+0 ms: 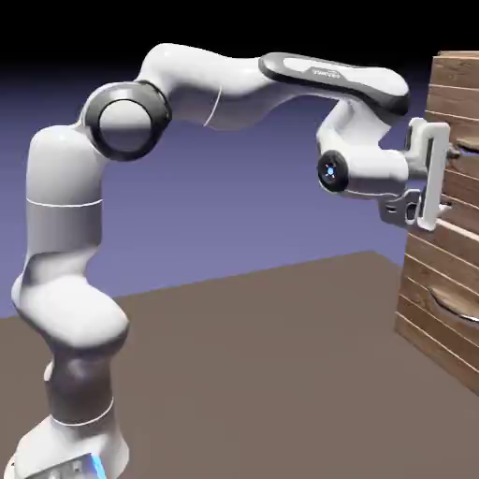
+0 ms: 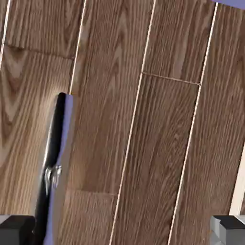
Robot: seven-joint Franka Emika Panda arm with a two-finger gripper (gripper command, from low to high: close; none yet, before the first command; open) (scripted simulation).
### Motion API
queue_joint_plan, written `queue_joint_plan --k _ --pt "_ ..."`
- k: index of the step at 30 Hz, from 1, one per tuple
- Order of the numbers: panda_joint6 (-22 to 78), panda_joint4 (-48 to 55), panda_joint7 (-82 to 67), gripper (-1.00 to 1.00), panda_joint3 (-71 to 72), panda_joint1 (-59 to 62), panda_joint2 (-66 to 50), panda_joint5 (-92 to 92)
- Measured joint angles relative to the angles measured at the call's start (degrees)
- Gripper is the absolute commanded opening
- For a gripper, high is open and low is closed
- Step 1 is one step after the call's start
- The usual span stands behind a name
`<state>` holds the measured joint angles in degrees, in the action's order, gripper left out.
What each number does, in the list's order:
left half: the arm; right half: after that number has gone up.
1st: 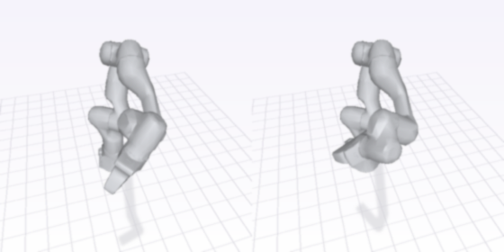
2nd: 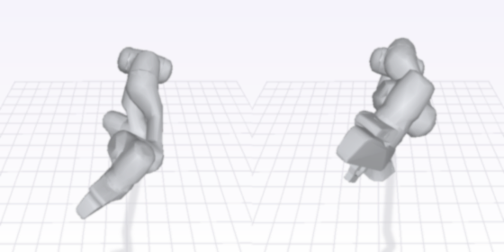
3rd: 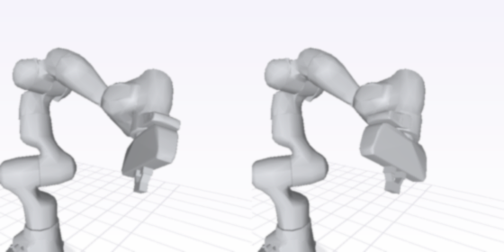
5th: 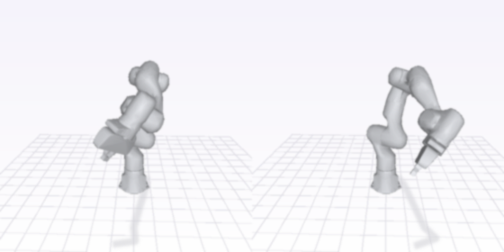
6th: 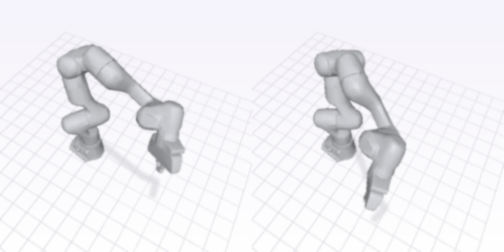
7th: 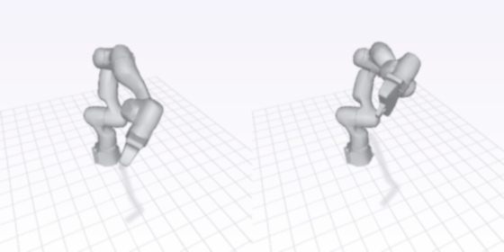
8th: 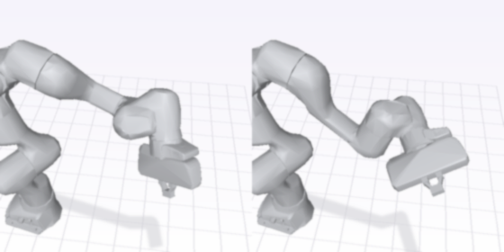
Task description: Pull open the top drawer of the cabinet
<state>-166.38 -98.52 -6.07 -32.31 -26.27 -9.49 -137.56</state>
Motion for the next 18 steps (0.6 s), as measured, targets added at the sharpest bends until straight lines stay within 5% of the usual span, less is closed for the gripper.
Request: queue_joint_plan --k 7,15,16,18 --pt "0.97 7.92 -6.15 0.00 -4.10 -3.23 -5.34 -17.44" --pt "-1.33 20.71 3.89 0.00 -0.50 2.24 -15.50 -12.29" --pt "-1.54 21.79 4.79 -1.00 -0.17 2.72 -16.37 -11.78" --pt "-1.54 21.80 4.79 -1.00 -0.17 2.73 -16.37 -11.78"
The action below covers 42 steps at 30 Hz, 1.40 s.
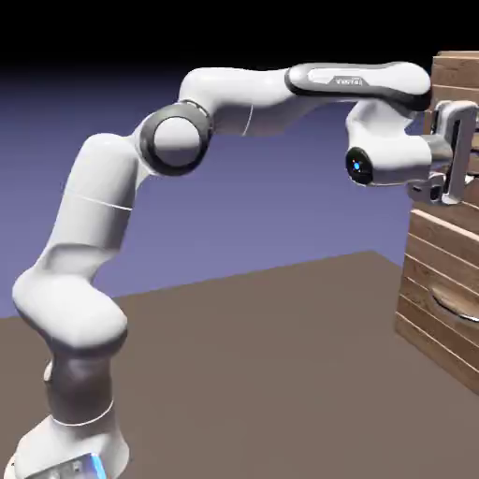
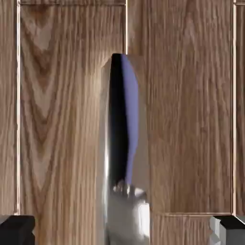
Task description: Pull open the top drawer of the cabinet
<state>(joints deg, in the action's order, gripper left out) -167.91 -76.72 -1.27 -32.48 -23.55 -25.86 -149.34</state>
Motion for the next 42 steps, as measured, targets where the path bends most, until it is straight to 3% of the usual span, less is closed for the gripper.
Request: queue_joint_plan --k 14,18,30,42 --pt "3.87 -28.43 -28.50 -1.00 -8.14 -12.75 25.83 -15.02" --pt "4.21 -31.11 -30.64 -1.00 -15.79 -20.80 28.31 -16.25" --pt "5.68 -28.70 -16.84 -1.00 -40.77 -43.80 19.97 -9.80" --pt "13.15 -32.01 10.23 -1.00 -62.84 -58.60 0.32 -0.35"
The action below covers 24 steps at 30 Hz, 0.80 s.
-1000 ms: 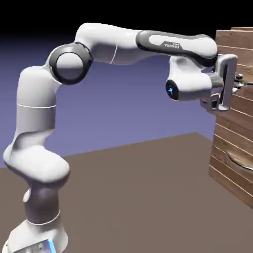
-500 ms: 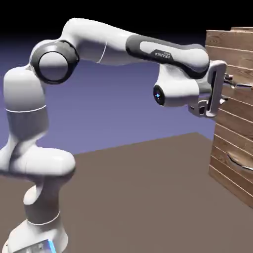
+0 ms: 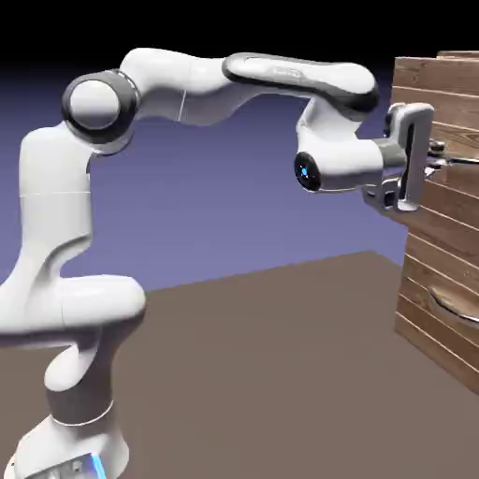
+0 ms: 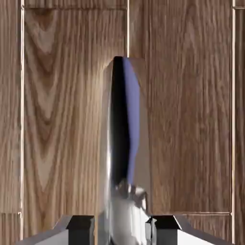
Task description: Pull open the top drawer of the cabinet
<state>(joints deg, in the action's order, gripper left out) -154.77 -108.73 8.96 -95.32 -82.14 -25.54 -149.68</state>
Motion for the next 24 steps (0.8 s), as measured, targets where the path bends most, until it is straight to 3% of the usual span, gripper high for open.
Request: queue_joint_plan --k 10,22,23,24 --pt "10.16 -3.17 22.13 -1.00 -4.99 3.84 -20.79 2.25" --pt "16.85 -27.35 24.92 -1.00 -25.93 -19.64 -28.78 6.87" --pt "16.95 -27.84 25.01 1.00 -26.36 -20.12 -29.02 7.04" --pt "16.94 -27.85 25.12 1.00 -26.36 -20.11 -29.02 7.20"
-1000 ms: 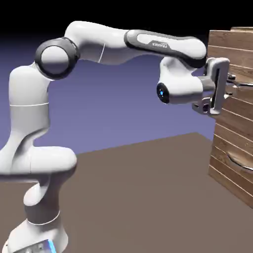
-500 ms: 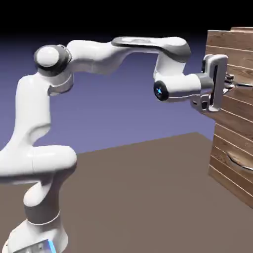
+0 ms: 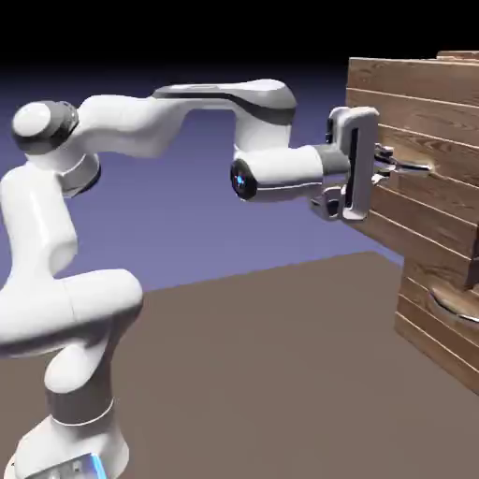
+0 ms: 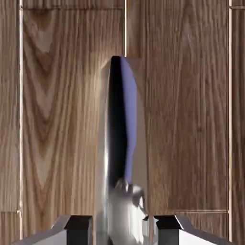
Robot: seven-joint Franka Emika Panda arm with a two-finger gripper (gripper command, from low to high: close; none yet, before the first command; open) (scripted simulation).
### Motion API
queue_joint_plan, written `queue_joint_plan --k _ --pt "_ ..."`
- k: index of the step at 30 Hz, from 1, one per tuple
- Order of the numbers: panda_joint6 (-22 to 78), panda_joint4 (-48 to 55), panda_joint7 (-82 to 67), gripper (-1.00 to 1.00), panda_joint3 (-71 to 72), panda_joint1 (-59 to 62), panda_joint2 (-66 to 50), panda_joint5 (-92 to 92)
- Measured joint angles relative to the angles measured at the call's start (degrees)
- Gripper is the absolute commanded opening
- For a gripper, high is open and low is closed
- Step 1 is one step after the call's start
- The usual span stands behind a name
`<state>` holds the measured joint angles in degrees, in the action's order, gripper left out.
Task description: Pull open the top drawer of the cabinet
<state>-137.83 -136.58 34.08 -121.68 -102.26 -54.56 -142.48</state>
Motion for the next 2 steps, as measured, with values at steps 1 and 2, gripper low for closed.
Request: queue_joint_plan --k 1,2 --pt "0.00 0.00 0.00 1.00 0.00 0.00 0.00 0.00" --pt "0.28 -2.07 0.42 1.00 -1.84 -2.04 -1.12 0.91"
